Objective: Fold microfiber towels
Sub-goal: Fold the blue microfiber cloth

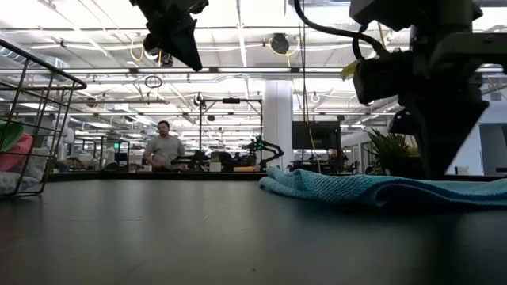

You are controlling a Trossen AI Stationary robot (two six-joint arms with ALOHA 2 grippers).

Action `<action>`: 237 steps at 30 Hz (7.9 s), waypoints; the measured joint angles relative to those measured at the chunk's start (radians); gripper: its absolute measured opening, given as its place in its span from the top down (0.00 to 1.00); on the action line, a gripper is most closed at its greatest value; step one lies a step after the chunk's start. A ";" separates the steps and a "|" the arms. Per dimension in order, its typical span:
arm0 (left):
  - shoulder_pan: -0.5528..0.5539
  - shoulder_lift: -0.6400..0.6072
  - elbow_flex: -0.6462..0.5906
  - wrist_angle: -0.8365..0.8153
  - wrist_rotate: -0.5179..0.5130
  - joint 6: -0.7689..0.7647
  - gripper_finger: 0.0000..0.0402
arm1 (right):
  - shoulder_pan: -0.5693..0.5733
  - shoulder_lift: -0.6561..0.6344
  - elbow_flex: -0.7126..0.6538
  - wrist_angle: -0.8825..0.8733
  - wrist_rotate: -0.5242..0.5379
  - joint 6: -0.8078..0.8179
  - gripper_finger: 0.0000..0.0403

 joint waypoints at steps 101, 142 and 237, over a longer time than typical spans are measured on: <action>0.237 0.550 -0.001 0.524 0.489 -0.216 0.59 | -0.714 -0.200 -0.024 0.030 0.102 -0.484 0.57; 0.271 0.553 -0.001 0.441 0.601 -0.247 0.59 | -0.749 -0.070 -0.083 0.151 0.005 -0.435 0.57; 0.214 0.560 -0.001 0.527 0.365 -0.195 0.99 | -0.734 -0.151 -0.189 0.393 0.025 -0.242 1.00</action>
